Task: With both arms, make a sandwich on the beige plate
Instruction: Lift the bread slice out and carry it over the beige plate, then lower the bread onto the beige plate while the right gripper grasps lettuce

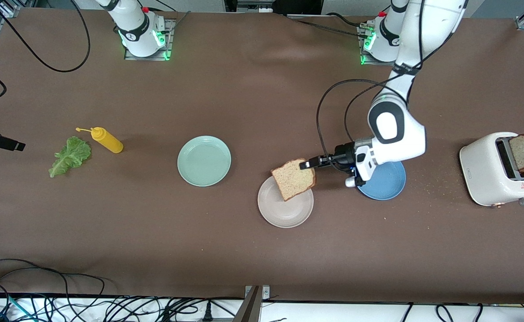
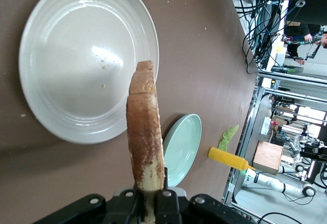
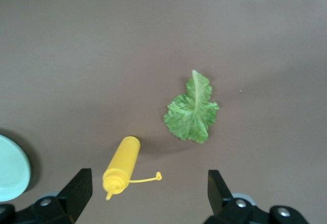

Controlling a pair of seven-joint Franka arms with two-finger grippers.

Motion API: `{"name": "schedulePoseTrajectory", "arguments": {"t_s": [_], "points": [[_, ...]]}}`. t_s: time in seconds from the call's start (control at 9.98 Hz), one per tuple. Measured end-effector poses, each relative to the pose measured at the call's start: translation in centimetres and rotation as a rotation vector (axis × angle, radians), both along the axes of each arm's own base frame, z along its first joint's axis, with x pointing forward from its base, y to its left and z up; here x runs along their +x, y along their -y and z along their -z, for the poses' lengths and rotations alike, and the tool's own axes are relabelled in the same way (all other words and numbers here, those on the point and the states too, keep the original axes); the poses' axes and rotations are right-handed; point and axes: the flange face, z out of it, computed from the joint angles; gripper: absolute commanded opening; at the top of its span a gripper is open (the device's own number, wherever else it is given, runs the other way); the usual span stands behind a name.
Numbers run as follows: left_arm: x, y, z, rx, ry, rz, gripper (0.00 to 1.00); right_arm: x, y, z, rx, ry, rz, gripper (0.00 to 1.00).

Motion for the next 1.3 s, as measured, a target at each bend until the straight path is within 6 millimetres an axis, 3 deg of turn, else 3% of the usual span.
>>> {"name": "schedulePoseTrajectory", "arguments": {"t_s": [0.2,0.4,0.7,0.8,0.9,1.1,1.3], "points": [[1.0,1.5,1.3,-0.024,-0.005,-0.008,0.0,0.3,0.6,3.8,-0.001,-0.055,0.011,1.0],[2.2,2.4,1.4,-0.046,0.009,-0.02,0.0,1.0,1.6,8.3,-0.019,-0.076,0.024,1.0],[3.0,1.9,2.6,-0.016,0.018,-0.044,0.0,0.8,2.8,14.2,-0.037,-0.107,0.041,1.0],[3.0,1.6,3.4,-0.005,0.022,-0.044,0.86,0.8,2.9,16.0,-0.043,-0.116,0.041,1.0],[3.0,1.4,3.8,0.002,0.035,-0.039,1.0,0.8,2.9,17.8,-0.049,-0.127,0.039,1.0],[3.3,1.1,3.7,0.004,0.055,-0.035,1.0,0.8,3.0,20.7,-0.058,-0.15,0.036,1.0],[3.7,0.5,3.5,0.022,0.075,-0.037,1.0,1.0,3.0,21.9,-0.066,-0.146,0.033,1.0]]}}
